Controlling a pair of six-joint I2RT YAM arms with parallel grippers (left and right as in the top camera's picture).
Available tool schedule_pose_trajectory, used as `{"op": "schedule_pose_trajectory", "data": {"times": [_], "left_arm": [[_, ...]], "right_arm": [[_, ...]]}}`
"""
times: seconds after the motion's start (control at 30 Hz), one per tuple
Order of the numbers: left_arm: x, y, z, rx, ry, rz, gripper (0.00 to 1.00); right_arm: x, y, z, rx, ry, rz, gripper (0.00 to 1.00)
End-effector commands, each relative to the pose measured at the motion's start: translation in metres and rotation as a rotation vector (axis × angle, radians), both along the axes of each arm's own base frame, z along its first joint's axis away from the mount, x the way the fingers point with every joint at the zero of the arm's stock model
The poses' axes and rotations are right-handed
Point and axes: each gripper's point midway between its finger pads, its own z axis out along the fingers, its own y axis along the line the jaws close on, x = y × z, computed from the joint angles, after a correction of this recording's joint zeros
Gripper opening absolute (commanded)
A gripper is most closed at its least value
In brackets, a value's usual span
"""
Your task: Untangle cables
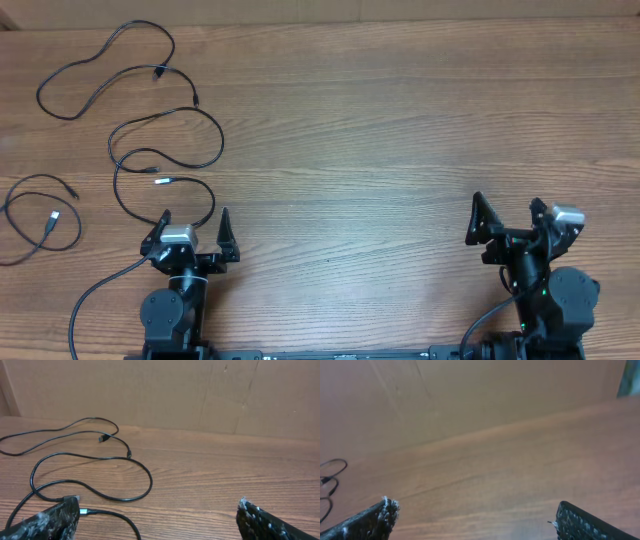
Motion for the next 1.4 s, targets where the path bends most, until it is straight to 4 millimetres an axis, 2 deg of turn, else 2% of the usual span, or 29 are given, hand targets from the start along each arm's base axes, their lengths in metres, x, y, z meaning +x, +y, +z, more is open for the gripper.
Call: {"op": "schedule_pose_trajectory", "data": {"times": [0.0,0.47,0.7,0.77,0.87,0.93,1.0,1.03,1.1,1.37], "left_arm": [[0.0,-0.003,0.0,-0.011,-0.005,-0.016,1.0],[0.0,-0.003,0.0,-0.011,-0.005,-0.016,1.0],[0.0,-0.003,0.0,-0.011,-0.005,-0.016,1.0],[0.0,-0.003,0.0,-0.011,-0.005,-0.016,0.99],[0.0,-0.003,0.0,-0.011,-0.005,-0.016,1.0],[0.0,-0.003,0.0,-0.011,-0.005,-0.016,0.99],[0.0,-0.003,0.0,-0.011,-0.005,-0.016,1.0],[0.0,-0.003,0.0,-0.011,-0.005,-0.016,1.0],[0.0,-0.003,0.0,-0.011,-0.005,-0.016,1.0],[0.0,-0.003,0.0,-0.011,-0.005,-0.016,1.0]], "right_arm": [[-0.002,0.003,-0.008,-0.039,-0.039,0.017,1.0],[0.007,0.017,-0.04,-0.033,-0.133,0.093,1.0],[0.009,0.022,-0.038,-0.049,-0.167,0.118,1.0],[0.008,0.026,-0.029,-0.05,-0.204,0.131,1.0],[0.005,0.031,-0.002,-0.103,-0.32,0.155,1.0],[0.004,0.033,0.004,-0.168,-0.353,0.165,1.0],[0.005,0.033,-0.005,-0.175,-0.318,0.168,1.0],[0.007,0.033,-0.021,-0.172,-0.251,0.175,1.0],[0.007,0.033,-0.04,-0.164,-0.172,0.18,1.0],[0.009,0.025,-0.04,-0.167,-0.17,0.131,1.0]]}}
